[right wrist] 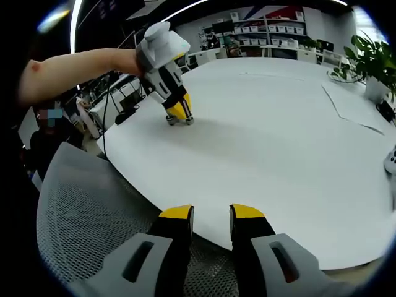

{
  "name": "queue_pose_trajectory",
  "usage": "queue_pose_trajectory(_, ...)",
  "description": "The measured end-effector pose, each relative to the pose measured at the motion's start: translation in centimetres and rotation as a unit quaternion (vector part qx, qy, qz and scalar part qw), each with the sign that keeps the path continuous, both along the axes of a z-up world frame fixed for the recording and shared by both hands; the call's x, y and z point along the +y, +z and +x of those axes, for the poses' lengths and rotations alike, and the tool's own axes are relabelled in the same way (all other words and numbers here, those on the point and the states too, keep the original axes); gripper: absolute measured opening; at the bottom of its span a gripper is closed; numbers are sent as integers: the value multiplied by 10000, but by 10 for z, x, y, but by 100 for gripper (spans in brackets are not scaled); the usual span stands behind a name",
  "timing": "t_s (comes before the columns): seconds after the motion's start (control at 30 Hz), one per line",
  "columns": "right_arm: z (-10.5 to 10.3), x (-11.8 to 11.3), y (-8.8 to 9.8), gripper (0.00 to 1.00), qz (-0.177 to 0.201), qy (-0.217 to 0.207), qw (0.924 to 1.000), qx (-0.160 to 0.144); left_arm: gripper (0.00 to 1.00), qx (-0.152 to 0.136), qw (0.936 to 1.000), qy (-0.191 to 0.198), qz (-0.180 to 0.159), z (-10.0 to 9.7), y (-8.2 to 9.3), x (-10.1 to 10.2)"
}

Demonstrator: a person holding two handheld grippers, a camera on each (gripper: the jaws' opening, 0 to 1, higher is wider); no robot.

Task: Place the washer onto the threaded stud by aligning its center hole with the stud, sliding it down to the base, and recovering from edge contact or off-axis alignment until the washer reaches the visible bottom stop.

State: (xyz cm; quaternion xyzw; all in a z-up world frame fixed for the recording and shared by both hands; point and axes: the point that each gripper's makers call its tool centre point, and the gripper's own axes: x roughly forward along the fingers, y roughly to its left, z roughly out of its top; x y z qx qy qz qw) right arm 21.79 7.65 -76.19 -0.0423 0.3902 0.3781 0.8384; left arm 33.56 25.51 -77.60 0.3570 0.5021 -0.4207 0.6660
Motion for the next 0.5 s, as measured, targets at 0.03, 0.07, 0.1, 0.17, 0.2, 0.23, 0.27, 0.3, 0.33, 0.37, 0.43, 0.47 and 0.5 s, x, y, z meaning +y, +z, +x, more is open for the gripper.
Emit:
queue_pose_trajectory(0.03,0,0,0,26,-2,2,10000,3,9,27,10000,19,16,-1,0,1)
queue_pose_trajectory(0.07,0,0,0,26,-4,5,10000,6,9,43,10000,27,23,-1,-1,2)
queue_pose_trajectory(0.1,0,0,0,26,-9,12,10000,8,10,22,10000,11,10,-2,1,3)
queue_pose_trajectory(0.17,0,0,-1,26,-17,25,10000,13,16,-57,10000,-28,-55,0,3,3)
queue_pose_trajectory(0.2,-1,0,-1,26,-22,30,10000,15,19,-78,9999,-14,-82,0,4,2)
queue_pose_trajectory(0.23,-1,0,-1,26,-23,35,10000,15,22,-96,9999,-6,-89,0,5,2)
queue_pose_trajectory(0.27,-1,0,-1,26,-24,37,10000,14,22,-116,9999,1,-85,0,6,3)
queue_pose_trajectory(0.3,-1,0,-1,26,-26,43,10000,15,22,-151,9998,-8,-96,0,9,4)
queue_pose_trajectory(0.33,-1,0,-1,26,-27,46,10000,16,22,-239,9996,-20,-133,1,13,3)
queue_pose_trajectory(0.37,-1,0,-1,26,-29,48,10000,16,23,-296,9994,-12,-163,2,16,4)
queue_pose_trajectory(0.43,-1,0,-1,26,-30,58,10000,15,23,-437,9986,74,-277,2,26,2)
queue_pose_trajectory(0.47,-1,1,-1,26,-34,68,10000,20,24,-478,9983,113,-329,0,31,2)
queue_pose_trajectory(0.5,-2,1,-1,26,-45,89,9999,24,24,-528,9977,161,-399,-3,38,2)
